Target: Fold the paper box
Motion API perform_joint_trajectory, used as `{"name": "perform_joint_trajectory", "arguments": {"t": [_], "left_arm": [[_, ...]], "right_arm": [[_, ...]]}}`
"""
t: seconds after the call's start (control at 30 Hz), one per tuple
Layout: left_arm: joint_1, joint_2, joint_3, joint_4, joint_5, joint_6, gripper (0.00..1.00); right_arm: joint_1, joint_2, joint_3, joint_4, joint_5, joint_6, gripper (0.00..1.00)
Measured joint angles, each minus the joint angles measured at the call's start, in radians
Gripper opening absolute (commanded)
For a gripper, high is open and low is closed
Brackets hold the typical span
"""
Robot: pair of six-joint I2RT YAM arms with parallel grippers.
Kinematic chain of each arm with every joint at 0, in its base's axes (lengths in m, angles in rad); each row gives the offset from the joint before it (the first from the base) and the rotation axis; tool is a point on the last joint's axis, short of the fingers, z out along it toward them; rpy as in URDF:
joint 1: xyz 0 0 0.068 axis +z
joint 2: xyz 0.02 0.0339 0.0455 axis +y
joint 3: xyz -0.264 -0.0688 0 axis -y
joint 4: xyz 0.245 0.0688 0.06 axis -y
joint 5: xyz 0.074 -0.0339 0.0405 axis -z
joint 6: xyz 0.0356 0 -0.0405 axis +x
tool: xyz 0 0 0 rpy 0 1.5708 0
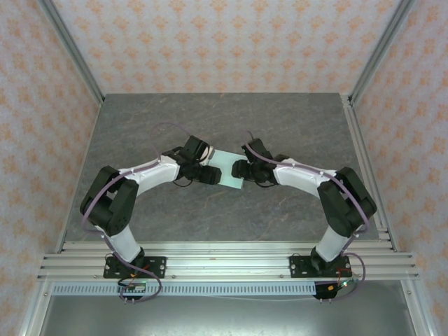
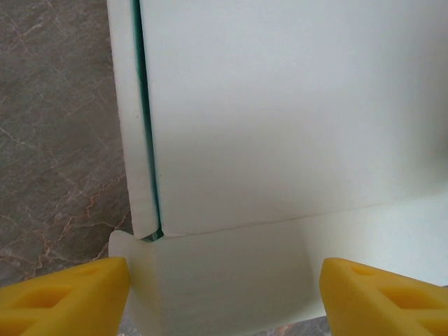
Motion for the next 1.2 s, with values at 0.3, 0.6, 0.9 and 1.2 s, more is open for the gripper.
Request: {"name": "perform_joint_trajectory", "arguments": {"t": [0.3,0.6,0.9,1.2], "left_arm": [[0.002,0.001,0.0,0.0,0.007,-0.001,0.72],[0.002,0.001,0.0,-0.005,0.008,-0.004,0.72],[0.002,0.003,0.0,-0.007,0.035,-0.011,0.69],[0.002,0.003,-0.002,-0.008,0.047,-0.019,0.68]], "right_arm": [[-0.003,0.029,0.011,0.011,-0.018,0.006,0.56],[-0.003,0.043,0.013,0.015,-0.023,0.007,0.55],[-0.003,0.052,0.02,0.018,-0.026,0.007,0.55],[-0.003,0.06,0.031,0.018,-0.026,0.007,0.54]]}}
